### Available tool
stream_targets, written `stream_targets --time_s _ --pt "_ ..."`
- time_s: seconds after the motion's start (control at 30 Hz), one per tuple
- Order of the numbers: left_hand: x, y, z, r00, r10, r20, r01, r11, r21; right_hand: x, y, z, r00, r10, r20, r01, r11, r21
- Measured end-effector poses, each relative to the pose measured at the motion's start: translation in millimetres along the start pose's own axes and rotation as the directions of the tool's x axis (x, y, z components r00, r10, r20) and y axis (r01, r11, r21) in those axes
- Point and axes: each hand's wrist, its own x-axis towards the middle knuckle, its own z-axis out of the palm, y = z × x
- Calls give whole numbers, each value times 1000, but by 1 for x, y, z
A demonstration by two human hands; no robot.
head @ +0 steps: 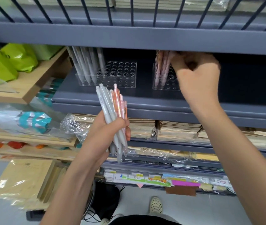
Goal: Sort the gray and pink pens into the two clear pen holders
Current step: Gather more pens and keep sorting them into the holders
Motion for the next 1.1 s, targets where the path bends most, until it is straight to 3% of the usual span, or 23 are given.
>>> stream_targets --time_s 0.07,0.13,0.23,0.37,0.6,0.73,0.97,1.1 --pt "0 0 1 999 3 33 -4 999 34 -11 -7 6 967 100 236 -100 995 -12" --pt "-1 1 3 997 9 70 -14 998 61 -20 -10 11 855 172 489 -161 985 -65" --pt "-1 4 7 991 21 129 -34 994 101 -29 -12 18 782 126 611 -148 989 -13" --pt "1 5 13 986 21 164 -45 989 139 -34 -13 21 752 125 647 -167 986 4" --pt "10 3 20 986 37 165 -71 976 208 -31 -13 14 682 289 671 -311 946 -91" --pt "14 1 27 985 43 169 -83 967 243 -28 -6 10 680 344 647 -364 925 -110" --pt "18 3 34 996 -48 69 47 999 18 -26 8 -2 712 376 593 -553 821 143" --pt "21 5 37 998 -66 -16 64 995 -71 -27 12 -14 754 329 569 -555 782 283"
